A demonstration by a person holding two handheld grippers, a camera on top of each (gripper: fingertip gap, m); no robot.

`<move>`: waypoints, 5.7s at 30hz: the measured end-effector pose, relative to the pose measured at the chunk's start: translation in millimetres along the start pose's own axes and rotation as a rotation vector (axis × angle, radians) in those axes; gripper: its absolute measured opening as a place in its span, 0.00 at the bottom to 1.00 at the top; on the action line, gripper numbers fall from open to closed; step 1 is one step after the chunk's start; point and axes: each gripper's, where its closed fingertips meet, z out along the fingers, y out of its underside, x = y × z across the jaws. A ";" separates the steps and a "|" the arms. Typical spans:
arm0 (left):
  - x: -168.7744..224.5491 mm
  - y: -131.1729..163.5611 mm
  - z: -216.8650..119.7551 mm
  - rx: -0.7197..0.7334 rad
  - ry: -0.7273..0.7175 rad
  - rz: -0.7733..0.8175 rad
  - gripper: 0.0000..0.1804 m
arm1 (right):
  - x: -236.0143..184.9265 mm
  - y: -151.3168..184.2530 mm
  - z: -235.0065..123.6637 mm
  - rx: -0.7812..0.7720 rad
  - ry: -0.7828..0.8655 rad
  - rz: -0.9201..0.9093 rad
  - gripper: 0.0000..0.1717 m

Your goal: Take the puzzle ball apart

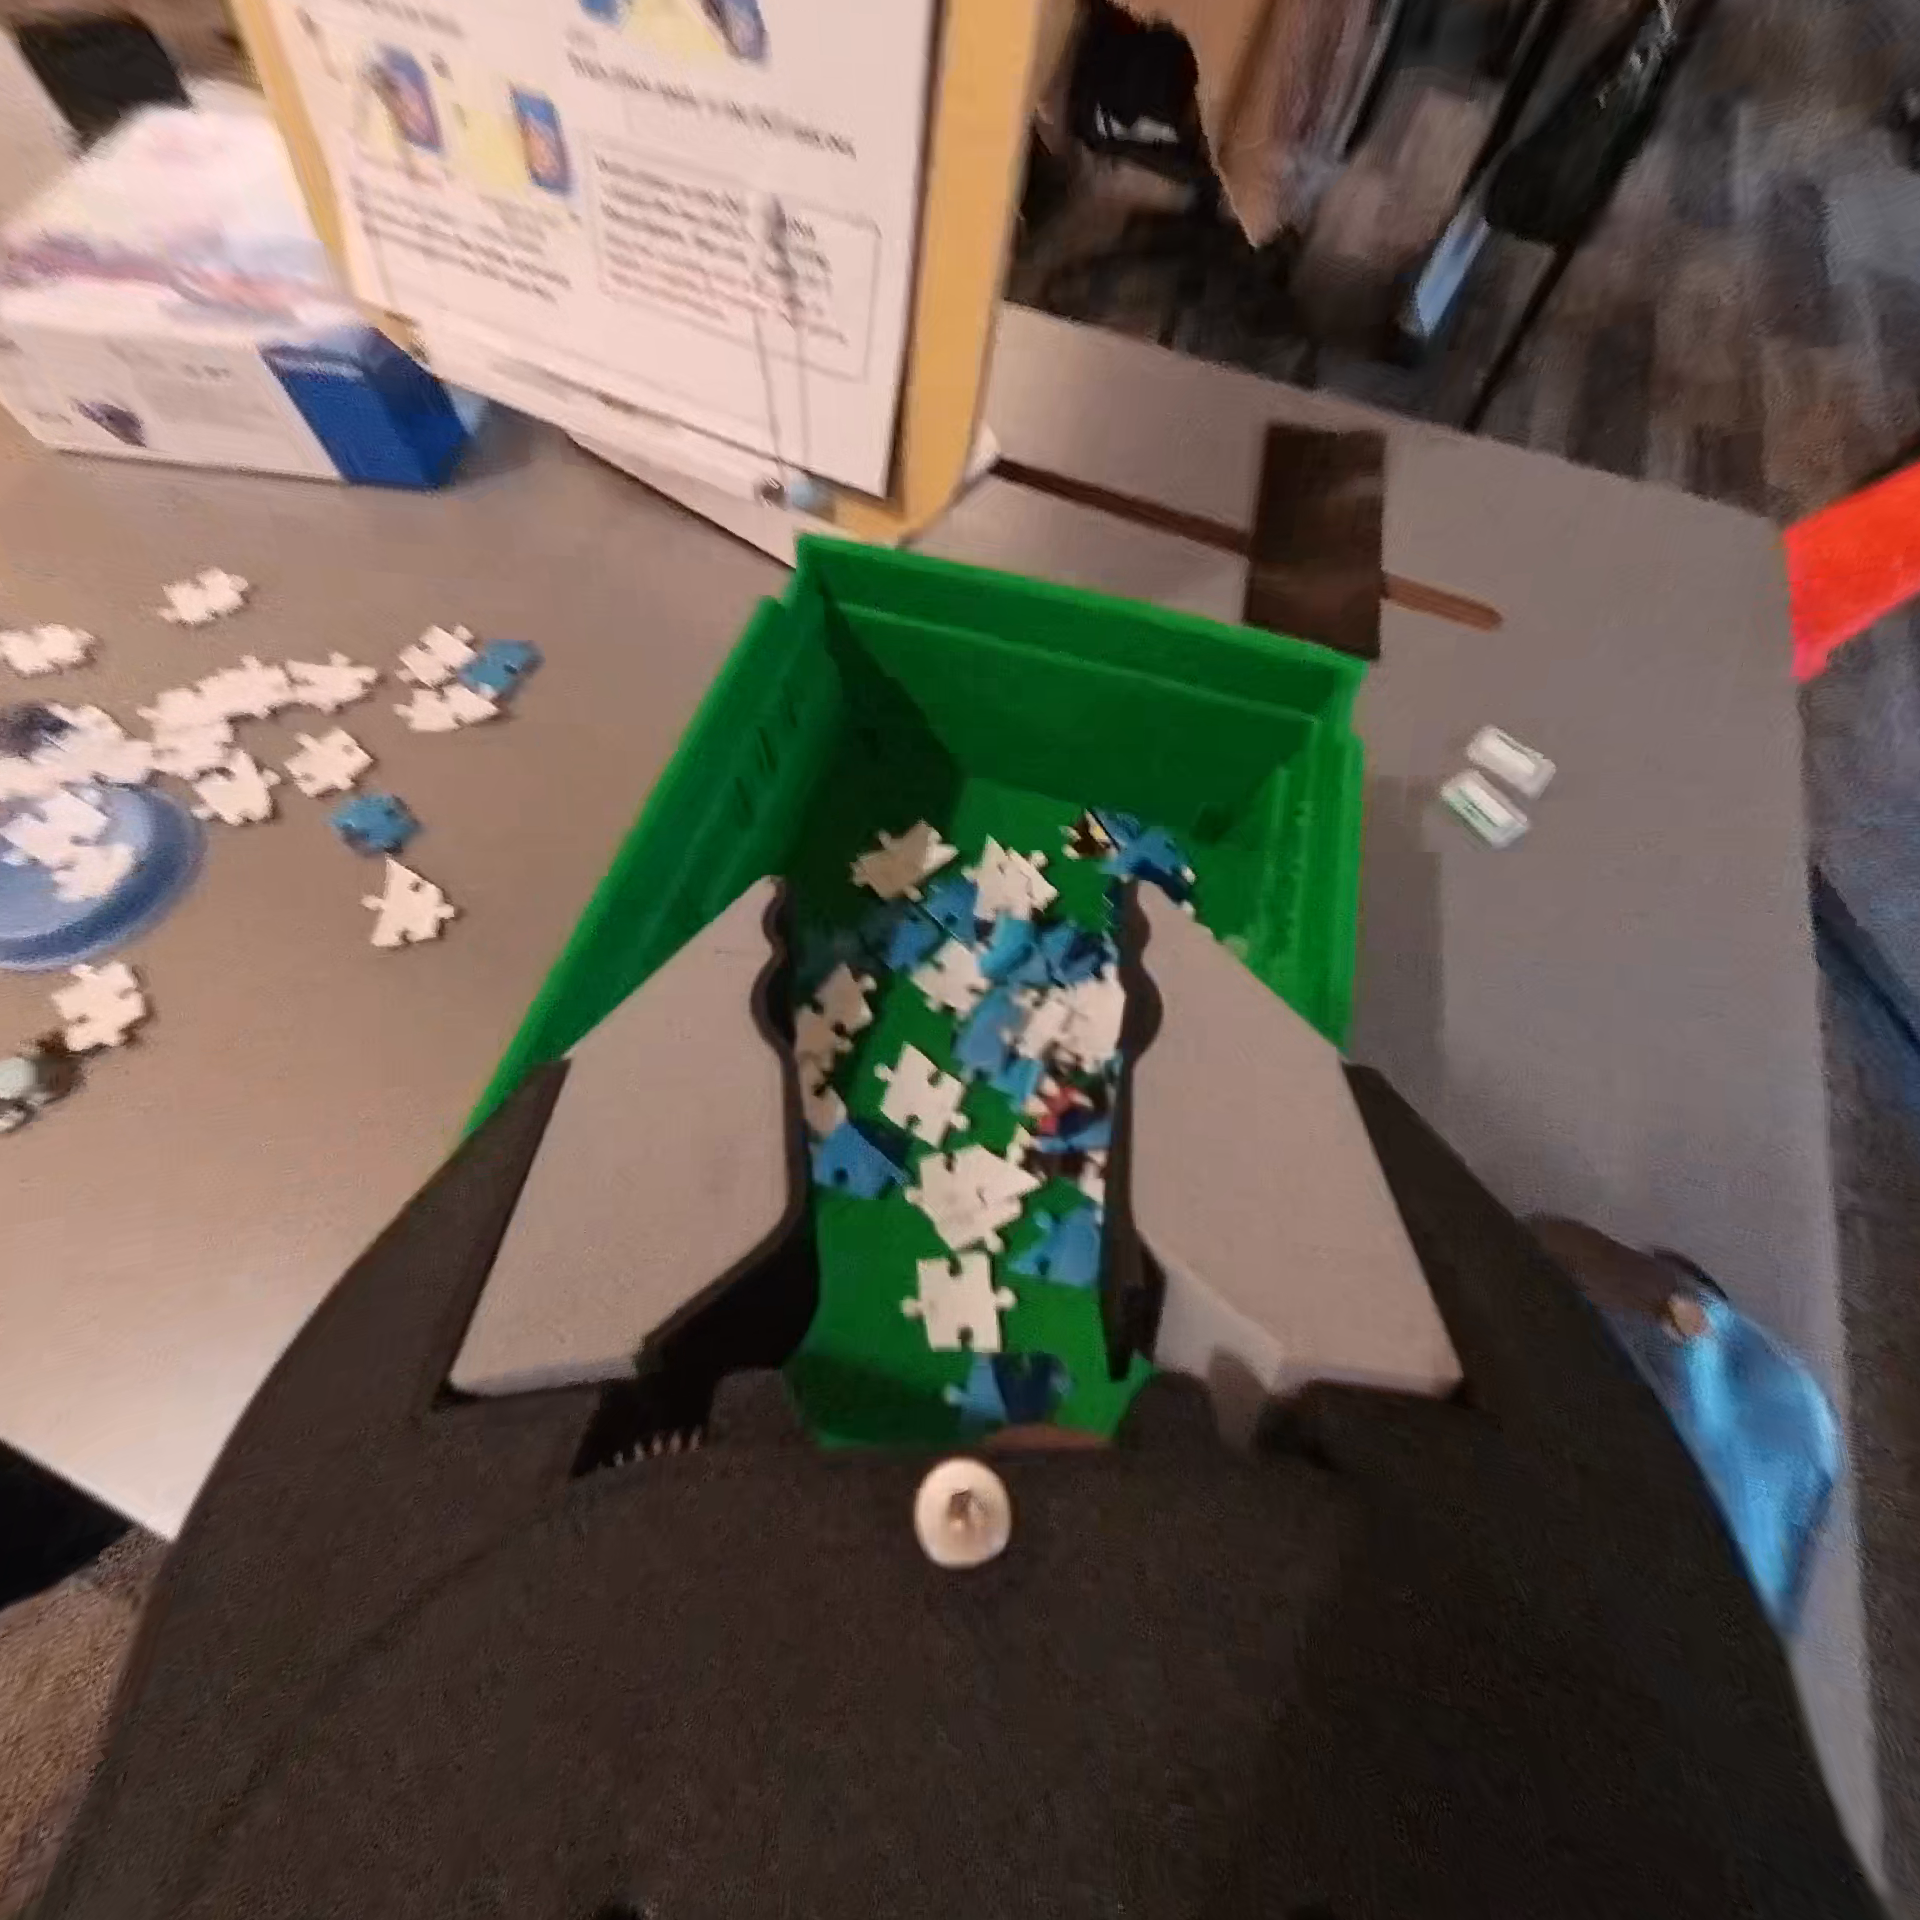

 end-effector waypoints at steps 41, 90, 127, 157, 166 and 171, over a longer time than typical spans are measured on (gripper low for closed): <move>160.2 -292.6 63.7 0.037 0.927 0.551 0.29 | -227.1 20.1 39.9 0.097 -0.314 -0.402 0.13; 60.4 -303.1 127.8 -0.103 0.690 0.401 0.20 | -275.9 8.2 66.1 0.055 -0.359 -0.533 0.09; 165.5 -420.5 121.8 0.241 0.776 0.622 0.34 | -64.4 -17.0 74.1 -0.078 0.191 -0.216 0.16; 191.5 -385.7 206.2 -0.069 0.943 0.497 0.04 | -287.1 25.8 286.5 -0.267 -0.564 -0.252 0.14; 178.9 -382.2 206.1 -0.080 0.933 0.464 0.17 | -290.9 -1.7 249.1 -0.109 -0.745 -0.077 0.00; 191.3 -383.2 197.0 -0.047 1.003 0.469 0.22 | -301.0 0.0 242.4 -0.109 -0.774 -0.095 0.00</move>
